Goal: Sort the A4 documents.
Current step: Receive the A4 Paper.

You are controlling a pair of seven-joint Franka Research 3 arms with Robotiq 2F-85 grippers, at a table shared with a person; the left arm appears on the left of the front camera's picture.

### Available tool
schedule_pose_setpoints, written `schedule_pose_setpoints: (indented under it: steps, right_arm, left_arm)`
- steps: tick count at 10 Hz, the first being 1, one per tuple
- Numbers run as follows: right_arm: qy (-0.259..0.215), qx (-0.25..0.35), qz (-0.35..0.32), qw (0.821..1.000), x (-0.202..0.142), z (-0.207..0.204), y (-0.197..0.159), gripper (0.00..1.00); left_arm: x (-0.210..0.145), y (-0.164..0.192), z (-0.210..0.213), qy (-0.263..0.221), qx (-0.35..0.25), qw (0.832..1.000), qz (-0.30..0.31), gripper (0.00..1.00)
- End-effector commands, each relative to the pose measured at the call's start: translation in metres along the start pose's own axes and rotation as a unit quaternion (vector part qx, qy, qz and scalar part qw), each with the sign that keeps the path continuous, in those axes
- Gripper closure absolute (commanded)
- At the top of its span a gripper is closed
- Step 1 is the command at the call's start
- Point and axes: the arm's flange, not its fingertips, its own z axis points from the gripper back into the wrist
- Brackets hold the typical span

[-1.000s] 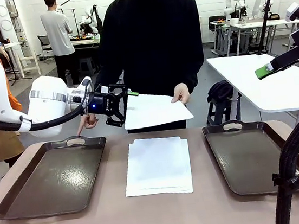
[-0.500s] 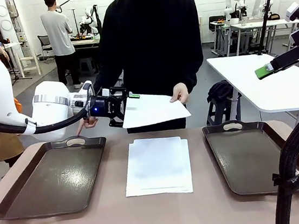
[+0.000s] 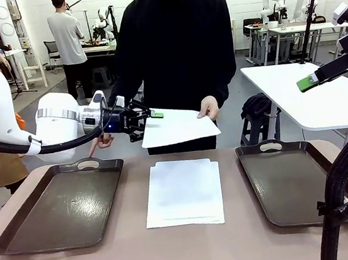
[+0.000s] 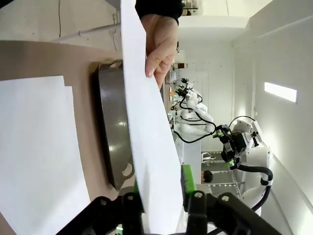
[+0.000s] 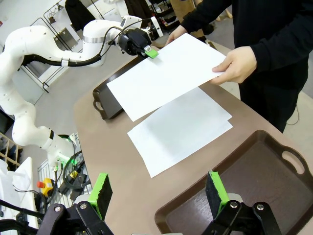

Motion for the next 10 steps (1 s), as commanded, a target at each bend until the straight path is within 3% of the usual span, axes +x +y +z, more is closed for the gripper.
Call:
schedule_pose_setpoints:
  steps: [1,2,7,9,10]
  right_arm:
    - [-0.001,0.003,0.000,1.000,-0.0005,-0.0005,0.0000,0.00]
    - [-0.001,0.003,0.000,1.000,-0.0005,-0.0005,0.0000,0.00]
    - [-0.001,0.003,0.000,1.000,-0.0005,-0.0005,0.0000,0.00]
    - [-0.001,0.003,0.000,1.000,-0.0005,-0.0005,0.0000,0.00]
    - [-0.001,0.003,0.000,1.000,-0.0005,-0.0005,0.0000,0.00]
  left_arm:
    - [-0.0006,0.0076,0.0047,-0.011,-0.026,1.000,-0.011,0.79]
    - [-0.0006,0.0075,0.0052,-0.013,-0.026,1.000,-0.010,0.98]
    - [-0.0023,0.0062,0.0067,-0.021,-0.021,1.000,0.003,1.00]
    - [-0.0027,0.0054,0.0076,0.003,-0.006,0.999,0.036,1.00]
    - [0.0010,0.0060,0.0045,-0.013,-0.012,1.000,0.004,1.00]
